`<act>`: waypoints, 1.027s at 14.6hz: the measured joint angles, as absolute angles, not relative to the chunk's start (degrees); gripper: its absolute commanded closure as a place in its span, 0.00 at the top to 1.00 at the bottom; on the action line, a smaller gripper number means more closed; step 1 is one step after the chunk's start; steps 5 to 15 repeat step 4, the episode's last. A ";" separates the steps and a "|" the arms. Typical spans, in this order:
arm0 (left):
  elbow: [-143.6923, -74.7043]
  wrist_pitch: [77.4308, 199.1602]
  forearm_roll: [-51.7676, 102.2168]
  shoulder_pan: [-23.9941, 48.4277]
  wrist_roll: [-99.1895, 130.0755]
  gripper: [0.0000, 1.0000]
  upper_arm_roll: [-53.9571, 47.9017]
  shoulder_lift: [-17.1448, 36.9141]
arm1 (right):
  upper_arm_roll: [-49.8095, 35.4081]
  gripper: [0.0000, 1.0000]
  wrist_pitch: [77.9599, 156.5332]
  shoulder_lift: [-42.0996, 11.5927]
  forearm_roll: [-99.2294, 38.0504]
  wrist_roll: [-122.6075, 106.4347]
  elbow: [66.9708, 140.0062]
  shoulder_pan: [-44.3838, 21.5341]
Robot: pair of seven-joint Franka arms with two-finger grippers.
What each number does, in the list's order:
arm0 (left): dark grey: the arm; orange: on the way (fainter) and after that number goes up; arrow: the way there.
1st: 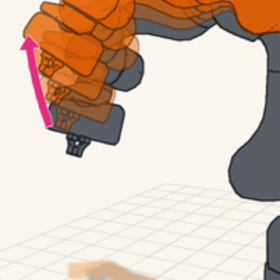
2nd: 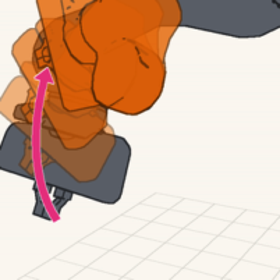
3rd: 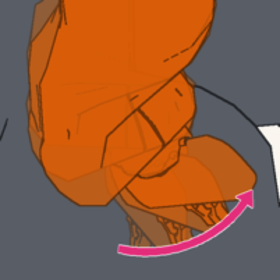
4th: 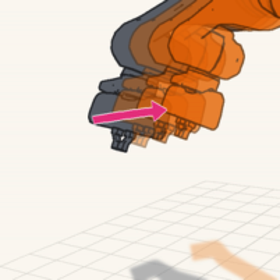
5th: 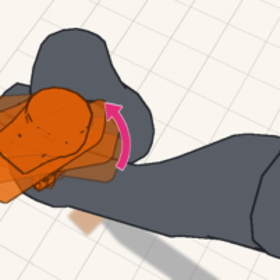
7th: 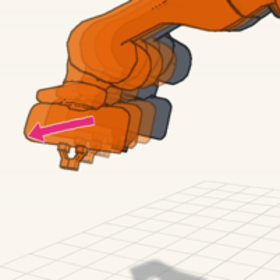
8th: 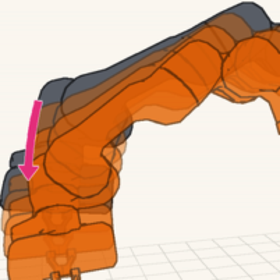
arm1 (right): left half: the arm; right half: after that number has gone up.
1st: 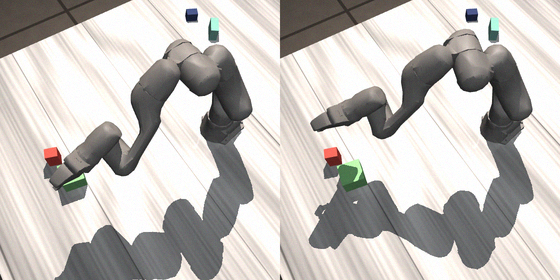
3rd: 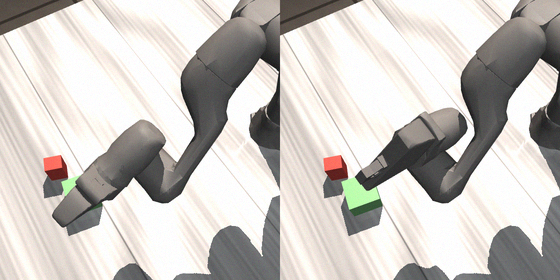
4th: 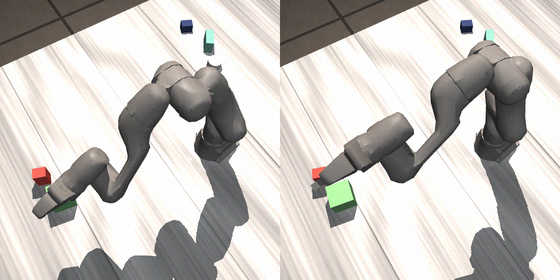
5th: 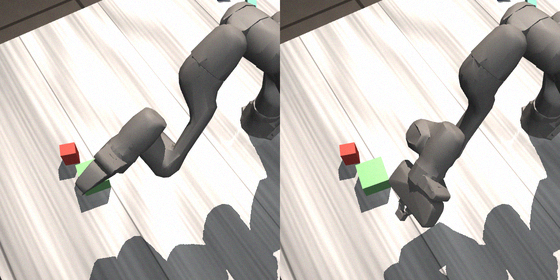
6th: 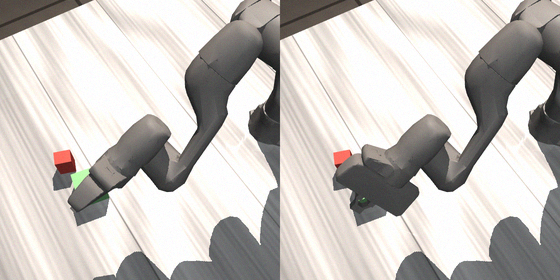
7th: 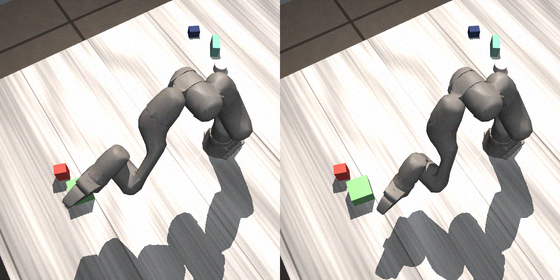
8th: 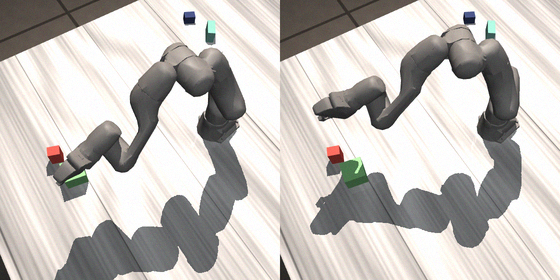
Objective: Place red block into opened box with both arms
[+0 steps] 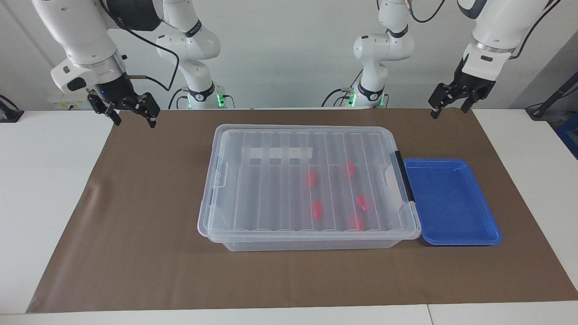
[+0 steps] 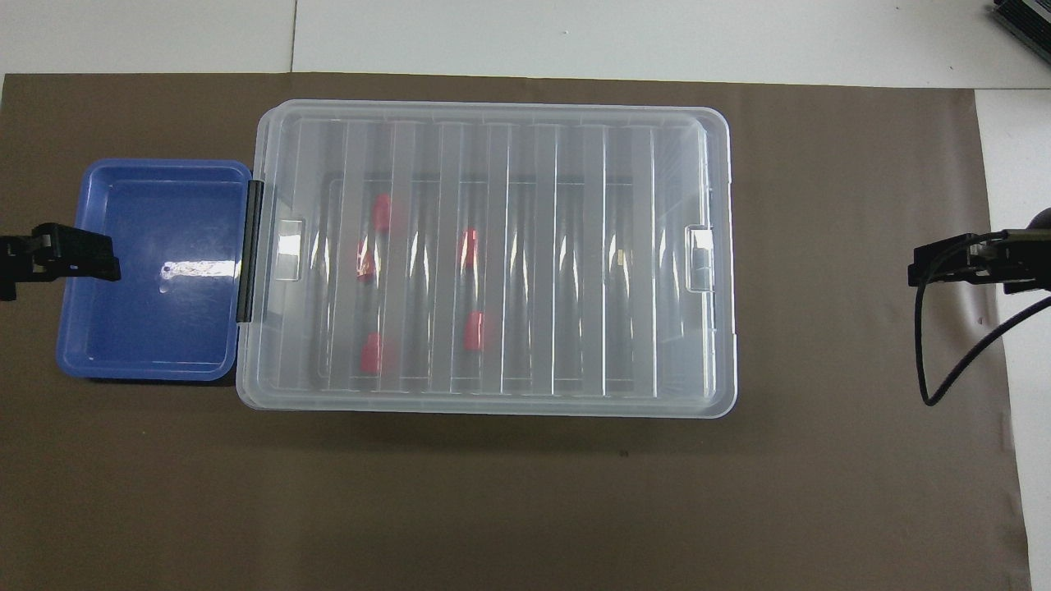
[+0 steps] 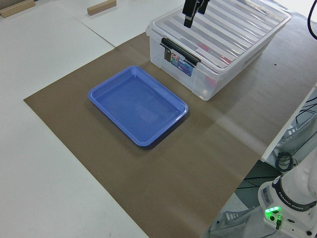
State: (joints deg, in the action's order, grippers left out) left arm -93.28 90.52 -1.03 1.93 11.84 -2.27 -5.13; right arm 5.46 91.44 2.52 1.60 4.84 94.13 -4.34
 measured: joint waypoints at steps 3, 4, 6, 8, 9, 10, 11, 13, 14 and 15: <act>-93.28 90.52 -1.03 1.90 11.84 1.00 -2.17 -5.14 | 5.45 1.00 91.44 2.53 1.56 4.84 94.10 -4.37; -93.28 90.52 -1.03 1.82 11.84 1.00 -2.03 -5.14 | 5.43 1.00 91.44 2.54 1.55 4.84 94.10 -4.40; -93.28 90.52 -1.03 1.82 11.84 1.00 -2.03 -5.14 | 5.43 1.00 91.44 2.54 1.55 4.84 94.10 -4.40; -93.28 90.52 -1.03 1.82 11.84 1.00 -2.03 -5.14 | 5.43 1.00 91.44 2.54 1.55 4.84 94.10 -4.40; -93.28 90.52 -1.03 1.82 11.84 1.00 -2.03 -5.14 | 5.43 1.00 91.44 2.54 1.55 4.84 94.10 -4.40; -93.28 90.52 -1.03 1.82 11.84 1.00 -2.03 -5.14 | 5.43 1.00 91.44 2.54 1.55 4.84 94.10 -4.40; -93.28 90.52 -1.03 1.82 11.84 1.00 -2.03 -5.14 | 5.43 1.00 91.44 2.54 1.55 4.84 94.10 -4.40; -93.28 90.52 -1.03 1.82 11.84 1.00 -2.03 -5.14 | 5.43 1.00 91.44 2.54 1.55 4.84 94.10 -4.40; -93.28 90.52 -1.03 1.82 11.84 1.00 -2.03 -5.14 | 5.43 1.00 91.44 2.54 1.55 4.84 94.10 -4.40; -93.28 90.52 -1.03 1.82 11.84 1.00 -2.03 -5.14 | 5.43 1.00 91.44 2.54 1.55 4.84 94.10 -4.40</act>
